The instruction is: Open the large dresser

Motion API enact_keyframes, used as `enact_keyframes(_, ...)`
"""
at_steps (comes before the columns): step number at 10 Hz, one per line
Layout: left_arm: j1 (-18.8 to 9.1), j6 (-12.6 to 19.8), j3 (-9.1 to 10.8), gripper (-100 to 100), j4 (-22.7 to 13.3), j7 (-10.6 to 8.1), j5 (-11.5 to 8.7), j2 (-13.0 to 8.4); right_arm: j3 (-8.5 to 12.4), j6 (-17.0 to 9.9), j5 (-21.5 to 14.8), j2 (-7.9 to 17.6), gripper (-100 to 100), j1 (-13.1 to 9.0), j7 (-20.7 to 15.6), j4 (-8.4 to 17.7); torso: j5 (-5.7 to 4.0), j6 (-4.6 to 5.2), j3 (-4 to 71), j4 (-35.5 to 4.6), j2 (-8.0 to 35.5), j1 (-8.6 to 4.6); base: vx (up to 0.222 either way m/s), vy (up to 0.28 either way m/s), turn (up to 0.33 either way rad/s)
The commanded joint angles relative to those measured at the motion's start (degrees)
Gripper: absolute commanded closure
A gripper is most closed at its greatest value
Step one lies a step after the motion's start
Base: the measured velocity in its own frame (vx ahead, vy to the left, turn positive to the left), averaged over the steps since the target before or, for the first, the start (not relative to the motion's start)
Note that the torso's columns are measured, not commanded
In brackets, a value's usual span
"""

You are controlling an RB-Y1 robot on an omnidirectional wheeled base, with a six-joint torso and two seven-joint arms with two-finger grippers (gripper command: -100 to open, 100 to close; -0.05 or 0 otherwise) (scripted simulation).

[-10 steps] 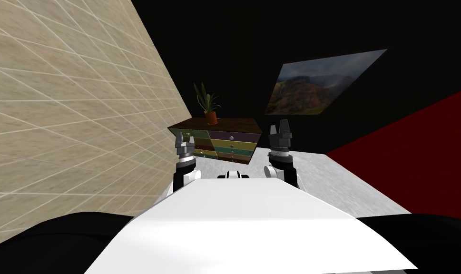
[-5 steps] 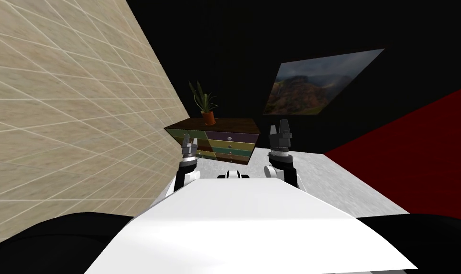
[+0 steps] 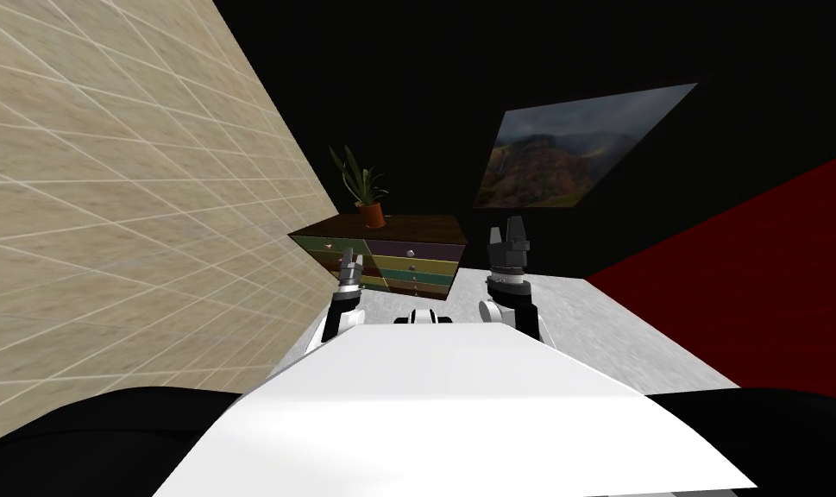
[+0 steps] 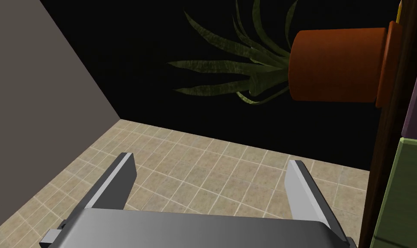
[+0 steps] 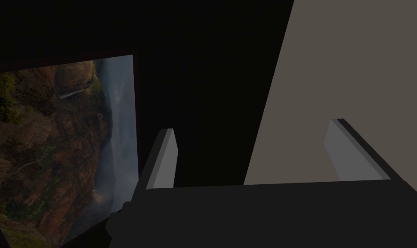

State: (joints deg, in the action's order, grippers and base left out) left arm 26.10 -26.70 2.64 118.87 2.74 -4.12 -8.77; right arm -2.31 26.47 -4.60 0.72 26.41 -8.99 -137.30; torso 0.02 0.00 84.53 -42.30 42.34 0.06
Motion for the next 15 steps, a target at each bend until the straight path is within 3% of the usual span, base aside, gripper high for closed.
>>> enact_keyframes(1, -1.06, 0.41, -0.35, -100, -2.95, 0.30, 0.41, 0.46, 0.00, 0.00, 0.00, 0.00, 0, 0.00, 0.00, 0.00, -0.01, 0.00, 0.03, 0.02, -0.05, -0.02, 0.039, -0.062, -0.018)
enact_keyframes(7, -3.17, 0.94, -0.91, -100, -10.04, 0.67, 1.19, 1.68, 0.00, 0.00, 0.00, 0.00, 0, 0.00, 0.00, 0.00, -0.03, 0.00, 0.03, 0.02, -0.06, -0.07, 0.045, -0.070, -0.019)
enact_keyframes(15, -6.25, 1.70, -1.72, -100, -20.34, 1.20, 2.31, -0.05, 0.00, 0.00, 0.00, 0.00, 0, 0.01, 0.00, 0.00, -0.02, 0.00, 0.07, 0.03, -0.11, -0.07, 0.051, -0.073, -0.021)
